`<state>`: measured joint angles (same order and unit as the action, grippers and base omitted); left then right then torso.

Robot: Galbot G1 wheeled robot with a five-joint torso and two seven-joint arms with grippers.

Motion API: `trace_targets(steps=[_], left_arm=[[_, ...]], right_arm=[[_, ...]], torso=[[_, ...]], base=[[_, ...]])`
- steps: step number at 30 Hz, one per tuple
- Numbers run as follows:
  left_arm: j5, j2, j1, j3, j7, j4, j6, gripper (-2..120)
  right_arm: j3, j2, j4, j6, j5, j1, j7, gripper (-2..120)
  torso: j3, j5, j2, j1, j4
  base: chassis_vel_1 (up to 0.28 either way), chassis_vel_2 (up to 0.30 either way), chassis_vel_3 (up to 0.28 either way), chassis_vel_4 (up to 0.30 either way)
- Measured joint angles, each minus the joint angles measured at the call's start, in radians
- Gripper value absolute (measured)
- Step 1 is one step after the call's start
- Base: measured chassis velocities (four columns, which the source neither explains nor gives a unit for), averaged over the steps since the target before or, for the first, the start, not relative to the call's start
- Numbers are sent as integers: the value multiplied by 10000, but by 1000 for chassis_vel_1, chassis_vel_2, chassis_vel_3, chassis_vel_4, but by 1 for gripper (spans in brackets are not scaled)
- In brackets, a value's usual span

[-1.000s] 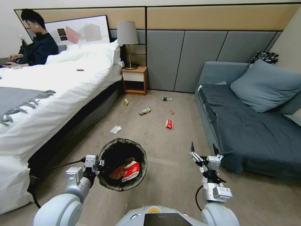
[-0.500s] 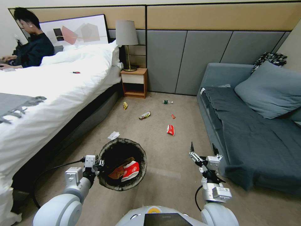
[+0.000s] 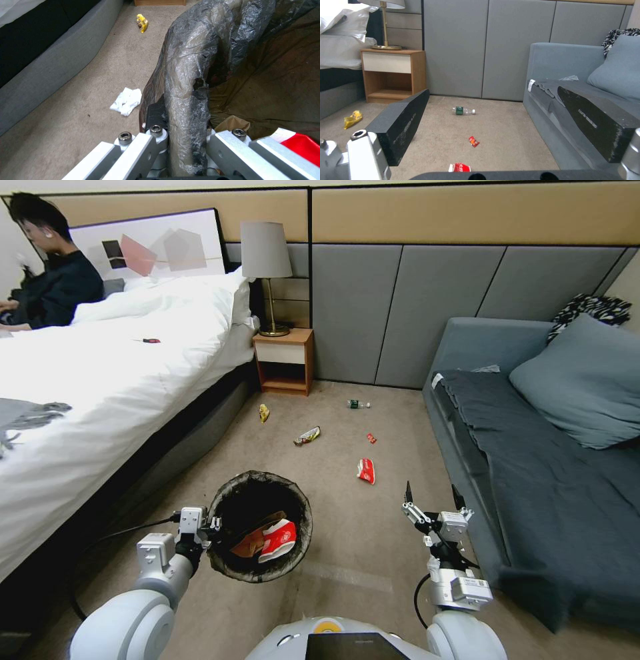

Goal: Pick up the trash bin, then pick up the garbage from the floor and place it into the trash bin.

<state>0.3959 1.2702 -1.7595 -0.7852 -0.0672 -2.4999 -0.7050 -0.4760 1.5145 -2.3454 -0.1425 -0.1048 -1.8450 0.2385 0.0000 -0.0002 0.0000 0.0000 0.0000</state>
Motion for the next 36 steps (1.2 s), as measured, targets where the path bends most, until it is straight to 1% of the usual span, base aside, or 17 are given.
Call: trace_targets(steps=[36], left_arm=[[-4,31,-67,-11,-6,0,0,2]], right_arm=[[20,36,-100,-58,-19,-34,45,100]], torso=[[-1,2,0,0,0]], base=[[-113,119,114,-116]])
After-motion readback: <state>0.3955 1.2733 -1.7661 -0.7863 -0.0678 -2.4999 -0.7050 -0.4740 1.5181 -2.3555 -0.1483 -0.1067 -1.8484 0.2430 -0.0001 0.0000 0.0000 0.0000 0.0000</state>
